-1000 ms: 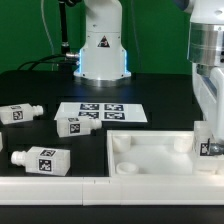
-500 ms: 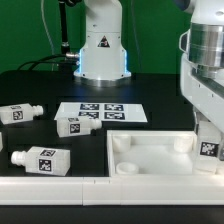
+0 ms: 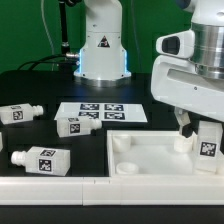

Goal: Assemble one leg

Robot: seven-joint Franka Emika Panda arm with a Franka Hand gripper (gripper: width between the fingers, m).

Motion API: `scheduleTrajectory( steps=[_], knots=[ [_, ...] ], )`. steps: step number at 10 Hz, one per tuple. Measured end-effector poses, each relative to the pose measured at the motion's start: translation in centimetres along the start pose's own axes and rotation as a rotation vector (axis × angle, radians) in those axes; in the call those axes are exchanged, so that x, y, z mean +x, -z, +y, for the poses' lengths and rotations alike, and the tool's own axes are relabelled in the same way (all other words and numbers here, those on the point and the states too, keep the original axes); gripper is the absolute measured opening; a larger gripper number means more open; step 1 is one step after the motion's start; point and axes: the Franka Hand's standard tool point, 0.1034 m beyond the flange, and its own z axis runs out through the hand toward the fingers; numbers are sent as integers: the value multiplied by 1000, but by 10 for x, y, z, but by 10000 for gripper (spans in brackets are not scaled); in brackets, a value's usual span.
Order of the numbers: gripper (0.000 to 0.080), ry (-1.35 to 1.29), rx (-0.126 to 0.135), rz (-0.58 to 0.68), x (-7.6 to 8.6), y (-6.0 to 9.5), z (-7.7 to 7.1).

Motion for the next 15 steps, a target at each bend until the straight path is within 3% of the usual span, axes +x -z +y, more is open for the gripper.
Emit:
scheduleTrajectory(
  steps=[2,3,4,5,6,7,10,13,15],
  knots=[
    [649,239,-11,58,6,1,-2],
    [649,220,-10,57,7,1,-2],
    [559,198,-10,58,7,1,-2],
    [559,167,-9,57,7,1,-2],
    [376,86,-7,57,7,1,-2],
    [282,13,-5,57,7,1,-2],
    [282,-305,-2,57,7,0,-1],
    [282,-857,29,22,5,-1,-3],
    [284,-1067,44,13,6,-1,-4]
  ],
)
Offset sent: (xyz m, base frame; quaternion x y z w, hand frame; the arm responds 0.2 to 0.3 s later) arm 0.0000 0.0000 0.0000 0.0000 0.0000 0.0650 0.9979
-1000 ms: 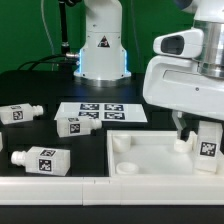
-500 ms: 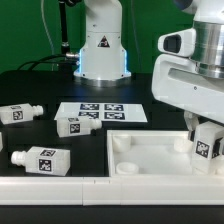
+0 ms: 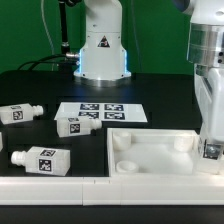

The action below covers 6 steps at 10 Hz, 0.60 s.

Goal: Assemble one leg

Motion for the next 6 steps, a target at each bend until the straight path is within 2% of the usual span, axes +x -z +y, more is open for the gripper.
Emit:
scheduleTrajectory(
  steps=[1,2,3,4,5,6],
  knots=[
    [284,-2,0,1,0,0,0],
    [384,3,0,1,0,0,0],
    [384,127,0,2,1,0,-1],
    [569,275,-1,2,2,0,-1],
    [569,460,-2,-2,-2,0,1],
    [633,621,-7,-7,-7,-2,6]
  ],
)
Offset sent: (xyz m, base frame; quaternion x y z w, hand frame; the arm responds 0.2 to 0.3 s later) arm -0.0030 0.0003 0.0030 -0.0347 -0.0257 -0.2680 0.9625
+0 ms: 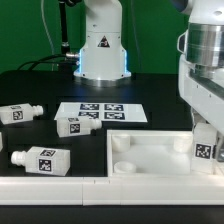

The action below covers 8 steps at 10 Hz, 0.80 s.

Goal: Assemble one leg

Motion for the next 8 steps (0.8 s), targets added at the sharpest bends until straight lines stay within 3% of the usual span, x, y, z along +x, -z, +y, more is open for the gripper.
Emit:
scheduleTrajectory(
  steps=[4,6,7,8],
  knots=[
    [649,225,-7,0,0,-3,4],
    [649,537,-19,33,8,1,2],
    [649,534,6,49,12,3,-4],
    [561,503,6,48,11,2,-3]
  ],
)
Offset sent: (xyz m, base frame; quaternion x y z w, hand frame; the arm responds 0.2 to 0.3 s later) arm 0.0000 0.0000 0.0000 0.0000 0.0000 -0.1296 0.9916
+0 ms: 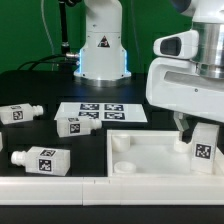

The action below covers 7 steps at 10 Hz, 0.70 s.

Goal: Assemble one leg

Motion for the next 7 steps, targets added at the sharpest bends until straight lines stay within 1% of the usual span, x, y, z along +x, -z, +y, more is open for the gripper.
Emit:
scheduleTrajectory(
  steps=[1,2,3,4,6,7],
  knots=[
    [426,1,0,0,0,0,0],
    [426,-31,-2,-1,0,-1,1],
    [282,-123,-3,-2,0,-1,2],
    [282,-159,-4,-2,1,-1,2],
    [282,-404,-10,-8,0,-1,3],
    [282,-486,-6,-15,1,-1,4]
  ],
)
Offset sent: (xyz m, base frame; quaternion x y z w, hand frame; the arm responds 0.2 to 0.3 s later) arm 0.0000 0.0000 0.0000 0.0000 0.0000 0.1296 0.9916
